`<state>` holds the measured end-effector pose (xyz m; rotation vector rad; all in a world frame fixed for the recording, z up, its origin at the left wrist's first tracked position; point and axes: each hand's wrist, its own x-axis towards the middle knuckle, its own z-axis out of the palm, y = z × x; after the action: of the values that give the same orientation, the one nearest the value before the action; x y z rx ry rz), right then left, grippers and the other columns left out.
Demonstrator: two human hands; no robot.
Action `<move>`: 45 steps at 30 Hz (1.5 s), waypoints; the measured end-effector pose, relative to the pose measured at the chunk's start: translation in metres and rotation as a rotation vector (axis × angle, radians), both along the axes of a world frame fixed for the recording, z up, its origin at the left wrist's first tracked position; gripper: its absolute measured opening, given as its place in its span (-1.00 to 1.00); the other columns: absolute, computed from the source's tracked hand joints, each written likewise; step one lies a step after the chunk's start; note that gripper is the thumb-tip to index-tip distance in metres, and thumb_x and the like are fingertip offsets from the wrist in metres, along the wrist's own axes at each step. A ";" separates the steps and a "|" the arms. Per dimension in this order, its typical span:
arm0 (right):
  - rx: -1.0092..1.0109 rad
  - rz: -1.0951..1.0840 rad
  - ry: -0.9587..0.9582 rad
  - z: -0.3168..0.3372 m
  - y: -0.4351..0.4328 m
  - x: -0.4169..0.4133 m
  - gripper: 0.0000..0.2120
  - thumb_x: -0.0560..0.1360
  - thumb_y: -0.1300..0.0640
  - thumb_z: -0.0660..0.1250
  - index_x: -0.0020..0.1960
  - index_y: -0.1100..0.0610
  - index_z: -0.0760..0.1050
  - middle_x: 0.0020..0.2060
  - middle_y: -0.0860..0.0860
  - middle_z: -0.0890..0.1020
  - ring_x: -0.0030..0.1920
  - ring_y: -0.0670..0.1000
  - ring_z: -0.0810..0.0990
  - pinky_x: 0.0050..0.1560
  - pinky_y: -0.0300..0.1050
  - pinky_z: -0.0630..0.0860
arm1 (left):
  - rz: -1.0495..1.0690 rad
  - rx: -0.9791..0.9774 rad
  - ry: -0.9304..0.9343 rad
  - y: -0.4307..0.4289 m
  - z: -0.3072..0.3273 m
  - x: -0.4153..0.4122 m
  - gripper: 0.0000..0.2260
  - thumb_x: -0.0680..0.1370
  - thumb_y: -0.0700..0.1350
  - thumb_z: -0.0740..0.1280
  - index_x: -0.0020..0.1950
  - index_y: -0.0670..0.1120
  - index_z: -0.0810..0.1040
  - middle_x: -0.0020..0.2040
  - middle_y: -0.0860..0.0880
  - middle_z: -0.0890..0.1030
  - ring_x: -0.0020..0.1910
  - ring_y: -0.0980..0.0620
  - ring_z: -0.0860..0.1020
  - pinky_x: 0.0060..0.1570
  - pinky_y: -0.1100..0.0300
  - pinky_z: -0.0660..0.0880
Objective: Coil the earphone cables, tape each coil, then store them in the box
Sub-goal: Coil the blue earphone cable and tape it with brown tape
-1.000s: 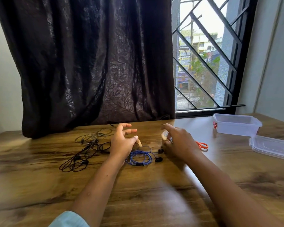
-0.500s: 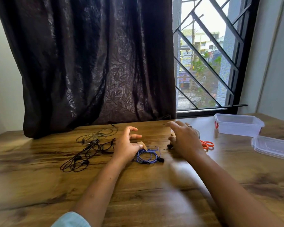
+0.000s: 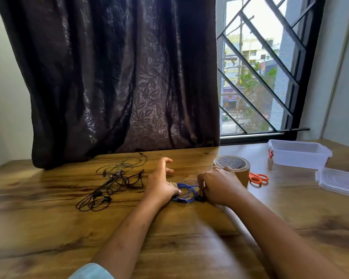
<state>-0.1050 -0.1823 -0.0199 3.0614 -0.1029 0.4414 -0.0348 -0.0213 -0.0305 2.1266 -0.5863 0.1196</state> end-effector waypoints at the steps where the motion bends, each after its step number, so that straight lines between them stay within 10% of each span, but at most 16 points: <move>1: 0.009 0.011 0.001 0.001 0.000 -0.001 -0.81 0.50 0.15 0.26 0.04 -0.06 0.53 -0.01 -0.07 0.62 0.13 0.00 0.52 0.28 0.01 0.25 | -0.006 -0.007 0.005 0.000 0.000 -0.001 -0.23 0.25 -0.29 0.57 0.30 0.11 0.26 0.18 0.06 0.47 -0.18 0.11 0.61 -0.06 0.20 0.56; 9: 0.181 0.074 -0.059 -0.001 -0.003 0.005 -0.77 0.55 0.20 0.23 0.09 -0.09 0.51 0.06 -0.13 0.62 0.15 -0.05 0.52 0.22 0.08 0.29 | -0.076 0.053 -0.135 0.002 -0.001 -0.001 -0.17 0.23 -0.22 0.58 0.35 0.16 0.25 0.25 0.07 0.31 -0.08 0.17 0.41 -0.26 0.48 0.37; 15: 0.332 0.059 -0.008 -0.007 -0.014 0.010 -0.84 0.56 0.08 0.24 -0.04 -0.18 0.51 0.03 -0.18 0.59 0.18 -0.06 0.49 0.24 0.18 0.27 | 0.050 0.264 -0.066 0.003 -0.002 0.002 -0.38 0.32 -0.02 0.54 0.33 0.12 0.40 0.49 0.04 0.09 0.44 -0.08 0.10 0.37 0.02 0.21; 19: 0.347 0.016 -0.003 -0.001 -0.012 0.007 -0.86 0.60 -0.01 0.17 -0.02 -0.20 0.49 -0.14 -0.21 0.56 0.15 -0.05 0.45 0.31 0.30 0.11 | 0.112 0.440 0.000 0.001 -0.002 0.003 -0.59 0.41 0.12 0.44 0.23 0.12 0.53 0.53 0.02 0.09 0.47 -0.11 0.06 0.37 -0.01 0.19; 25: 0.364 0.095 0.079 0.003 -0.012 0.004 -0.95 0.51 -0.04 0.33 -0.07 -0.13 0.57 -0.37 -0.20 0.46 -0.22 -0.09 0.54 -0.13 -0.14 0.53 | 0.139 0.411 -0.064 -0.002 -0.005 0.003 -0.87 0.46 0.04 0.40 -0.04 0.05 0.59 0.42 0.05 0.27 0.39 -0.05 0.20 0.22 0.08 0.30; 31: 0.679 0.105 0.078 0.006 -0.004 -0.001 -0.52 0.49 -0.30 0.21 -0.30 0.07 0.58 -0.52 -0.08 0.53 -0.44 -0.10 0.53 -0.22 -0.06 0.59 | 0.077 0.449 -0.235 -0.002 -0.004 0.000 -0.84 0.55 0.01 0.28 0.09 -0.01 0.52 0.38 0.08 0.29 0.35 0.02 0.22 0.24 0.11 0.26; 39: 0.994 0.110 0.014 0.001 -0.004 0.004 -0.76 0.54 0.02 0.33 -0.07 0.22 0.58 -0.23 0.12 0.63 -0.40 -0.09 0.53 -0.40 -0.22 0.49 | 0.054 0.307 -0.366 -0.005 0.000 -0.007 -0.97 0.61 -0.05 0.15 -0.01 0.06 0.30 -0.01 0.16 0.44 0.10 0.05 0.36 0.04 0.06 0.25; 45: 1.169 0.248 -0.056 0.002 -0.001 0.005 -0.90 0.53 0.28 0.33 -0.12 0.14 0.57 -0.41 -0.01 0.51 -0.47 -0.17 0.49 -0.36 -0.28 0.51 | 0.041 0.463 -0.300 -0.005 -0.005 0.001 -0.68 0.59 0.09 0.20 0.31 0.06 0.39 0.31 0.13 0.41 0.31 0.03 0.28 0.21 0.03 0.25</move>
<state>-0.1000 -0.1833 -0.0176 4.2376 0.0454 0.6547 -0.0341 -0.0260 -0.0352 2.5930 -0.8058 0.3607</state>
